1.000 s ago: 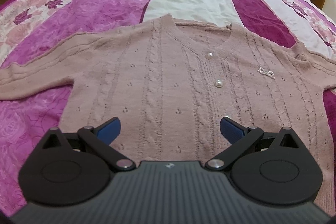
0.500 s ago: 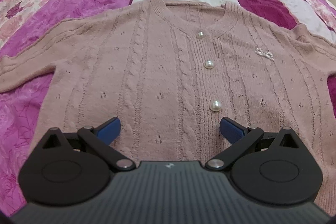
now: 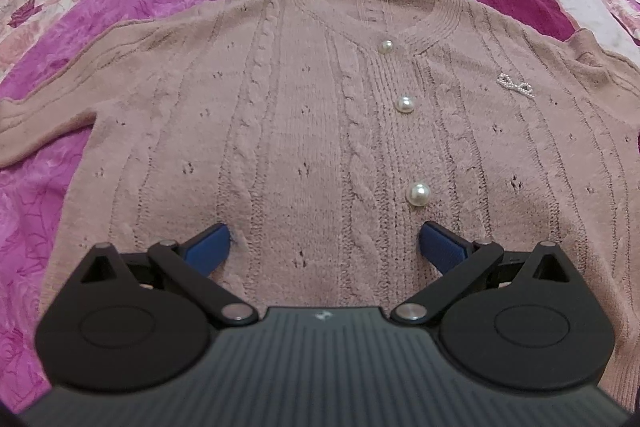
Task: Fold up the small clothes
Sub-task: 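Reach the right tool to the cardigan sleeve cuff and close on it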
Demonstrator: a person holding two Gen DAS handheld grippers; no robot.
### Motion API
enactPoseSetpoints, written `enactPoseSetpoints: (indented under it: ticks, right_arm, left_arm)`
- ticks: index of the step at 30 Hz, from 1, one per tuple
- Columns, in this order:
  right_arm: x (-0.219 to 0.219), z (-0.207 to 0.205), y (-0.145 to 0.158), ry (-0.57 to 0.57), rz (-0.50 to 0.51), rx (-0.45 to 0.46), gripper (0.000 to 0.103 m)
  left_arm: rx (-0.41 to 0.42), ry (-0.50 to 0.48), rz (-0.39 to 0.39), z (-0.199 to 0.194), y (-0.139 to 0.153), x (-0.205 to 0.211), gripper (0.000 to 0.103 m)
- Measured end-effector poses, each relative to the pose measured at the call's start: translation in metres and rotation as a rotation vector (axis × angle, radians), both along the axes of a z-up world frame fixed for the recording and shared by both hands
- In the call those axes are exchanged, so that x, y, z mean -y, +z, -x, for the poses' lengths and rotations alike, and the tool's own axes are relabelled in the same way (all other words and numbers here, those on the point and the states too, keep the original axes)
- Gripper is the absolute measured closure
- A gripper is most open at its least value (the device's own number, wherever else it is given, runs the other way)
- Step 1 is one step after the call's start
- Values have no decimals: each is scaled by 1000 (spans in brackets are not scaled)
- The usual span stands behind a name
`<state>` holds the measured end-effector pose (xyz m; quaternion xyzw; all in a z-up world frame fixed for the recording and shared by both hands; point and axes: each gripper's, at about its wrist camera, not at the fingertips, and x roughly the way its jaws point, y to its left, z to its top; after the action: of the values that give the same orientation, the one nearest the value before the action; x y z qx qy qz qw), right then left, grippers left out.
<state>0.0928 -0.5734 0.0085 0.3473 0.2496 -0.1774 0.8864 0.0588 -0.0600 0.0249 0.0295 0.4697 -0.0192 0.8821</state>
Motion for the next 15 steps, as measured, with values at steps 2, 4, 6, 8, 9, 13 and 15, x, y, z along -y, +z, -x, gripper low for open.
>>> enactPoseSetpoints:
  ticks: [2, 4, 6, 8, 9, 13, 15]
  right_arm:
    - [6, 1, 0, -35, -23, 41, 0]
    - [13, 0, -1, -66, -41, 73, 0]
    - [19, -3, -1, -83, -45, 86, 0]
    - [22, -7, -1, -93, -38, 93, 0]
    - [23, -7, -2, -101, -35, 95, 0]
    - [29, -8, -5, -135, -46, 113, 5]
    - [32, -6, -6, -174, -41, 111, 17]
  left_arm:
    - [-1, -1, -1, 0, -1, 0, 0]
    - [-1, -2, -3, -1, -2, 1, 0]
    - [0, -3, -6, -1, -3, 1, 0]
    - [0, -4, -9, -1, -3, 1, 0]
    - [0, -4, -10, -2, -4, 1, 0]
    - [-3, -5, -12, -2, -4, 2, 0]
    - [-3, -6, -13, -2, -4, 2, 0]
